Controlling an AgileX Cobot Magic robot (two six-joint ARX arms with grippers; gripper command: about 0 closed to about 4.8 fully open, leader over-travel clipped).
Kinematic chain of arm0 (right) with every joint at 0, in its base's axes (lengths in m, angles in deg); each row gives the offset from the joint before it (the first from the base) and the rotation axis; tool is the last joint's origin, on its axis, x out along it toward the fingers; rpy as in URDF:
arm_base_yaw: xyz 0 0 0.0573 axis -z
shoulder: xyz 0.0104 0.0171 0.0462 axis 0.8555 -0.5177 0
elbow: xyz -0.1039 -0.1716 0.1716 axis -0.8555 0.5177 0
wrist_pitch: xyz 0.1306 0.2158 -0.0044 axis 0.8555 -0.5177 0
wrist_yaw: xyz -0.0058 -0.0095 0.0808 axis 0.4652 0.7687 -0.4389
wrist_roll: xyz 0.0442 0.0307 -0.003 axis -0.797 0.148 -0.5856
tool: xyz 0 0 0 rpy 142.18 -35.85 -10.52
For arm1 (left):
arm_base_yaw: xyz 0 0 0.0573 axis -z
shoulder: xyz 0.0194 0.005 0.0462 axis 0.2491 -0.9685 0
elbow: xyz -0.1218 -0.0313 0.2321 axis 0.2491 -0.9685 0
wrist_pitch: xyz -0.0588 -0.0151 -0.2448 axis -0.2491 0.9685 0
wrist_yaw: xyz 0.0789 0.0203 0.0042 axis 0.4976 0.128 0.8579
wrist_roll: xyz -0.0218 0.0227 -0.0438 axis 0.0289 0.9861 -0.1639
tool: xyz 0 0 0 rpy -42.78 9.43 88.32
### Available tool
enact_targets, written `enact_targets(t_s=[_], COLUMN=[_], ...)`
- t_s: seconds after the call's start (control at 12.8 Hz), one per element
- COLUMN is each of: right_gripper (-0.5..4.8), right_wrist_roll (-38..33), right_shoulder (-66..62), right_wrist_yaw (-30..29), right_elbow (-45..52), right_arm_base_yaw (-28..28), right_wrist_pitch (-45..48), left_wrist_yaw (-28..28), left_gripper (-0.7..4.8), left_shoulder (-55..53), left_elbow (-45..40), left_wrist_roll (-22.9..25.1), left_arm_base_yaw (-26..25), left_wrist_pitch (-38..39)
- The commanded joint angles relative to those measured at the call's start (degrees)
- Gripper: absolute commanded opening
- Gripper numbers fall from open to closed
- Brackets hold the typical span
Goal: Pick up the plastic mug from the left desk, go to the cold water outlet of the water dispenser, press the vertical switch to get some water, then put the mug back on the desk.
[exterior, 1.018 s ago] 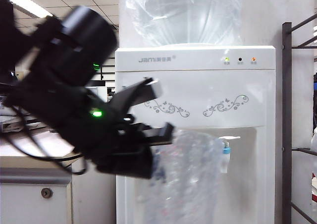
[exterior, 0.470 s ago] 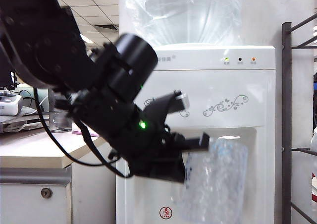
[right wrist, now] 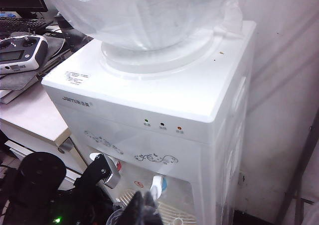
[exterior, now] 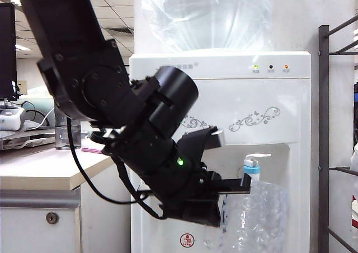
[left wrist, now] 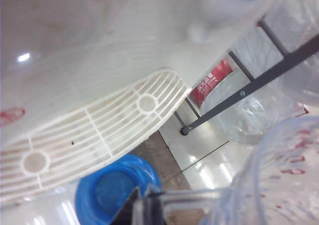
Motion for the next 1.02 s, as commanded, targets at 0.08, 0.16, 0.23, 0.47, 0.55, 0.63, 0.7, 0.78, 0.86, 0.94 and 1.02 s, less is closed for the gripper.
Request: enact_targets(t_s=[0.08, 0.16, 0.23, 0.47, 0.55, 0.63, 0.7, 0.78, 0.86, 0.94, 1.02], right_gripper=[-0.06, -0.06, -0.06, -0.06, -0.06, -0.06, -0.06, -0.06, -0.06, -0.06, -0.06], right_wrist_roll=[0.0, 0.0, 0.0, 0.0, 0.0, 0.0, 0.0, 0.0, 0.0, 0.0, 0.0], right_shoulder=[0.1, 0.1, 0.1, 0.9, 1.9, 1.9, 1.9, 1.9, 1.9, 1.9, 2.5], right_wrist_yaw=[-0.2, -0.2, -0.2, -1.6, -1.4, -1.4, -1.4, -1.4, -1.4, -1.4, -1.4], right_elbow=[-0.3, -0.3, -0.3, -0.3, -0.3, -0.3, -0.3, -0.3, -0.3, -0.3, -0.3], right_arm_base_yaw=[-0.1, -0.1, -0.1, -0.1, 0.0, -0.1, -0.1, -0.1, -0.1, 0.0, 0.0], right_wrist_pitch=[0.7, 0.7, 0.7, 0.7, 0.9, 0.9, 0.9, 0.9, 0.9, 0.9, 0.9], left_wrist_yaw=[15.3, 17.7, 21.6, 22.8, 28.5, 34.5, 34.5, 34.5, 34.4, 34.5, 34.4], left_gripper=[-0.06, -0.06, -0.06, -0.06, -0.06, -0.06, -0.06, -0.06, -0.06, -0.06, -0.06], left_shoulder=[-0.2, -0.2, -0.2, -0.2, -0.5, -0.6, -0.6, -0.7, -3.3, -3.9, -6.0], left_elbow=[0.7, 0.7, 0.7, 0.7, 1.0, 1.0, 1.0, 1.0, 5.7, 7.0, 11.5], left_wrist_roll=[-7.6, -8.6, -12.7, -15.7, -15.3, -13.6, -13.6, -13.6, -13.4, -13.6, -15.4], left_arm_base_yaw=[3.7, 4.5, 6.7, 8.1, 8.7, 8.6, 8.6, 8.6, 9.1, 9.1, 9.0], left_wrist_pitch=[-0.6, -0.9, -1.5, -8.4, -8.9, -4.2, -3.2, -2.8, 3.2, 5.0, 10.7])
